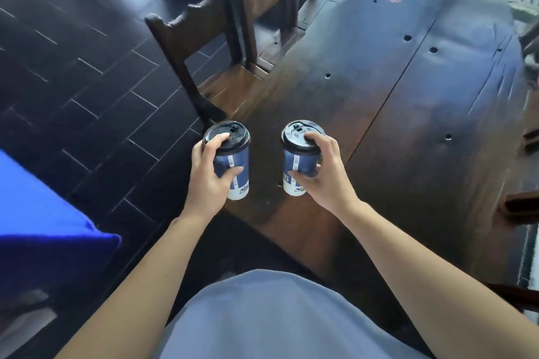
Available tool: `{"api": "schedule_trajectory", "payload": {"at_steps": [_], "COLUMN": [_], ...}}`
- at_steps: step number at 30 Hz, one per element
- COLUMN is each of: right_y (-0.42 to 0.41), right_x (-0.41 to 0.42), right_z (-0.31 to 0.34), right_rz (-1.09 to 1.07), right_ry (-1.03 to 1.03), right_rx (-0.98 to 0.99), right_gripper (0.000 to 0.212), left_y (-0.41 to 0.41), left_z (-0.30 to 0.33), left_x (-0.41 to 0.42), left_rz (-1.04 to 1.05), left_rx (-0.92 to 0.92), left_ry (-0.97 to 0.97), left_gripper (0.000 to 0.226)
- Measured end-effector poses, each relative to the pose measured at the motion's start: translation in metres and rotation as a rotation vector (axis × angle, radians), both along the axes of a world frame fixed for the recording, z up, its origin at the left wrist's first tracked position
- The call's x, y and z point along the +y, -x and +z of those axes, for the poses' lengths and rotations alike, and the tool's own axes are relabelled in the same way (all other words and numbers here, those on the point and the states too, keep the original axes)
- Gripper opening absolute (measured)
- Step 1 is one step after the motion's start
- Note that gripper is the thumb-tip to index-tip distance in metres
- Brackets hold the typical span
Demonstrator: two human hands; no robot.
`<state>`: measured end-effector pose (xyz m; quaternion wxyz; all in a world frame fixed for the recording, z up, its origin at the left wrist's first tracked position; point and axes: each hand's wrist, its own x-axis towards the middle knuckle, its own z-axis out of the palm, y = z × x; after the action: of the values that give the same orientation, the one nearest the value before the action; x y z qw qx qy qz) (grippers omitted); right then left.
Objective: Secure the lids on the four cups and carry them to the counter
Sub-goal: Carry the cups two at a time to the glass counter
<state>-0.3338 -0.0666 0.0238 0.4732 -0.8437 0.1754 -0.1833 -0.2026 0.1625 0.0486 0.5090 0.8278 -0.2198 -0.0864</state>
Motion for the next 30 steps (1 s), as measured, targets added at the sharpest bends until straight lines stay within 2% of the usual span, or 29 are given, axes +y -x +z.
{"api": "schedule_trajectory", "payload": {"at_steps": [8,15,20,30], "right_y": [-0.141,-0.246,-0.313,-0.492], "right_x": [0.145,0.251,0.291,0.355], "right_z": [0.001,0.012,0.016,0.016], "right_rz": [0.288,0.573,0.714,0.946], "right_ry": [-0.006,-0.008,0.015,-0.007], "right_rx": [-0.024,-0.022,-0.016,0.006], "right_gripper": [0.091,0.089,0.084,0.086], "left_y": [-0.063,-0.1,-0.129,-0.249], "left_z": [0.007,0.008,0.007,0.0], "left_x": [0.178,0.286,0.318,0.354], "left_rz": [0.292,0.571,0.747,0.99], "left_rx": [-0.011,-0.111,-0.031,-0.065], "left_ry": [-0.007,-0.017,0.015,0.017], "left_gripper": [0.081,0.075,0.075,0.073]}}
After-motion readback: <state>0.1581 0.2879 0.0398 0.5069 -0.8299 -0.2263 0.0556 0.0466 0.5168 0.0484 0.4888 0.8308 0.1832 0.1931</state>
